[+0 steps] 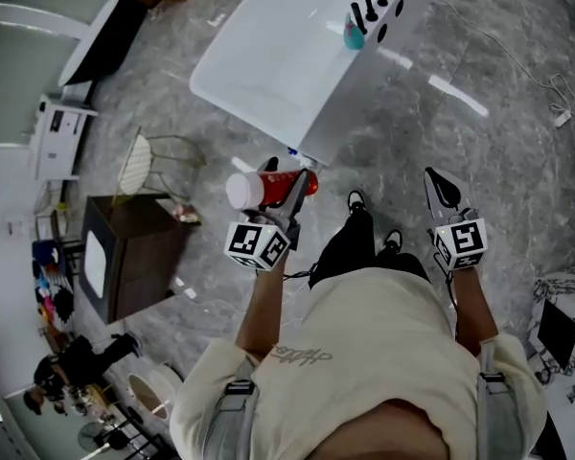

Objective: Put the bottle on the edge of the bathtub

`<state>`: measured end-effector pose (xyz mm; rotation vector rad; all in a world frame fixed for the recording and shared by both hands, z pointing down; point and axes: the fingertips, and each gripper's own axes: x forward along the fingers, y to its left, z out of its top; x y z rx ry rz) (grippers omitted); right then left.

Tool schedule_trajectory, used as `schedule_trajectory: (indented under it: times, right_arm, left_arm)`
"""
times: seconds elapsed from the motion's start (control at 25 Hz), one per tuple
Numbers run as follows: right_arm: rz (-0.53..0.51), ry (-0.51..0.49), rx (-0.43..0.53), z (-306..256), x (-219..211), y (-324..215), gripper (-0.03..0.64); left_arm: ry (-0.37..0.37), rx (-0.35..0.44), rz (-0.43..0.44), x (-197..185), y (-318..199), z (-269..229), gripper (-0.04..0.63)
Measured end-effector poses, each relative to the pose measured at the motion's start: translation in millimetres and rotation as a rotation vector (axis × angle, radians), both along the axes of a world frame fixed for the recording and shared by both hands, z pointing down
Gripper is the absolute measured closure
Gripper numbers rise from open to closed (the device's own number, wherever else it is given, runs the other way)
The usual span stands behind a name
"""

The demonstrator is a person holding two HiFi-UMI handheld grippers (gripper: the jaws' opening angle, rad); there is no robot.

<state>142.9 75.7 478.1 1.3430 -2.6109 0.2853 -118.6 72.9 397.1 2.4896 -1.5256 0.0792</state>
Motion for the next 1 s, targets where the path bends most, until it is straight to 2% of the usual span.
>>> schedule_trajectory:
  times: [0.12, 0.36, 0.52, 0.68, 0.88, 1.0]
  right_arm:
    - [0.029, 0.006, -0.001, 2, -2, -19, 0.615]
    - [0.107, 0.036, 0.025, -16, -6, -82, 0.615]
    - [0.101, 0.073, 0.066, -41, -26, -124, 0.615]
    - [0.090, 0.102, 0.105, -55, -55, -156, 0.615]
    - [0.114, 0.077, 0.077, -53, -79, -174, 0.615]
    - [0.094, 0.113, 0.052, -46, -90, -177, 0.615]
  left_arm:
    - [0.010, 0.007, 0.024, -4, -28, 4, 0.293]
    - [0.020, 0.078, 0.082, -11, -107, -6, 0.293]
    - [0.026, 0.121, 0.124, -18, -155, -24, 0.293]
    - [0.002, 0.145, 0.165, -32, -187, -28, 0.293]
    - [-0.017, 0.134, 0.191, -42, -219, -19, 0.293]
    - [-0.013, 0.103, 0.202, -47, -232, -11, 0.293]
